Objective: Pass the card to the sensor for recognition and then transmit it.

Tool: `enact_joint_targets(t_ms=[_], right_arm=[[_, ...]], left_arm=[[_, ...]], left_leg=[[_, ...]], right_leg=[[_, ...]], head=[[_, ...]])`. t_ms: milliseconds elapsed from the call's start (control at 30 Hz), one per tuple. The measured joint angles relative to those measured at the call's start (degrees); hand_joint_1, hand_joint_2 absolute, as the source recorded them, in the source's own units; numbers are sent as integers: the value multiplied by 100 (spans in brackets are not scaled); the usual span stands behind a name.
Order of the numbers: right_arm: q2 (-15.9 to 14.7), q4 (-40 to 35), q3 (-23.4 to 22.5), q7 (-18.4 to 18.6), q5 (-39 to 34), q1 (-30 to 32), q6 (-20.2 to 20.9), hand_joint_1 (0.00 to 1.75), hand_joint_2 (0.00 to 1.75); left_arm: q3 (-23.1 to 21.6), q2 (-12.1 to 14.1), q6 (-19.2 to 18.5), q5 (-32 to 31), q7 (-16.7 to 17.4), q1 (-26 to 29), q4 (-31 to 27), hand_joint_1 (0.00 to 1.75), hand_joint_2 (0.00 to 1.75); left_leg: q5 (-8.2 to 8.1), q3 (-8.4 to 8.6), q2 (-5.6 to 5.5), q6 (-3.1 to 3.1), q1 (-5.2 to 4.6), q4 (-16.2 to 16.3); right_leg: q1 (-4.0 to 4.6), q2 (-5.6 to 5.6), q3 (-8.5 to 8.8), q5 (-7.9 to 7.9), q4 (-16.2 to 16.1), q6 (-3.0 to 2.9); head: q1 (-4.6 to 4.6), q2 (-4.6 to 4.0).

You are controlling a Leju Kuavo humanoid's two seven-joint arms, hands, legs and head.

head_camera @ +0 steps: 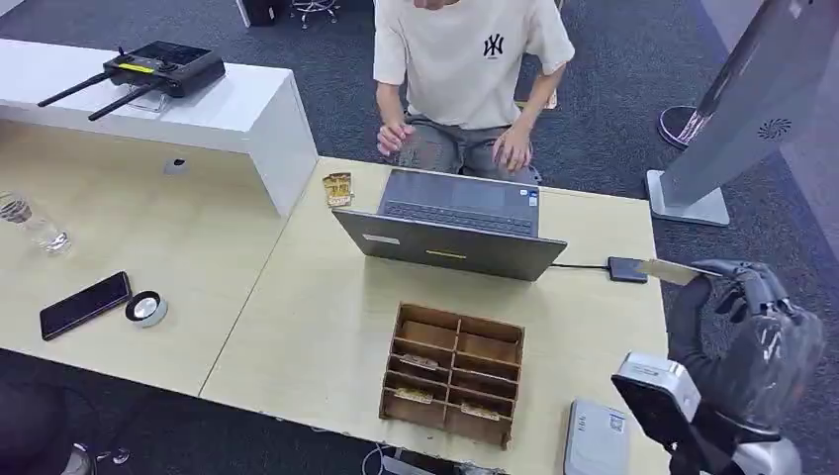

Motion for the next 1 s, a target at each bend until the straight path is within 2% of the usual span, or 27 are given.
enact_joint_targets(t_ms=[300, 567, 767, 1000], right_arm=[[0, -317, -515, 266, -673, 806, 494, 175, 175], [-9, -461, -754, 518, -1415, 1185, 850, 175, 175], [-90, -496, -789, 583, -2137, 1352, 1147, 175, 175], [-249, -500, -769, 774, -2535, 1609, 1316, 175, 175]], left_arm=[[334, -79, 46, 15, 140, 278, -186, 0, 175], [719, -199, 9, -72, 205, 468, -323, 0, 175], [1081, -350, -83, -256, 162, 609, -385, 0, 175], [1615, -599, -258, -538, 41, 775, -426, 0, 175]], left_leg=[[-1, -2, 0, 1, 0, 0], [-1, -2, 1, 1, 0, 0], [-1, -2, 1, 1, -1, 0], [-3, -4, 1, 4, -1, 0]], right_leg=[[0, 0, -2, -1, -1, 1], [0, 0, -1, -1, -1, 1], [-1, 0, -1, -1, -2, 1], [0, 0, -1, -2, -2, 2]], head=[[-2, 0], [0, 0], [0, 0], [0, 0]])
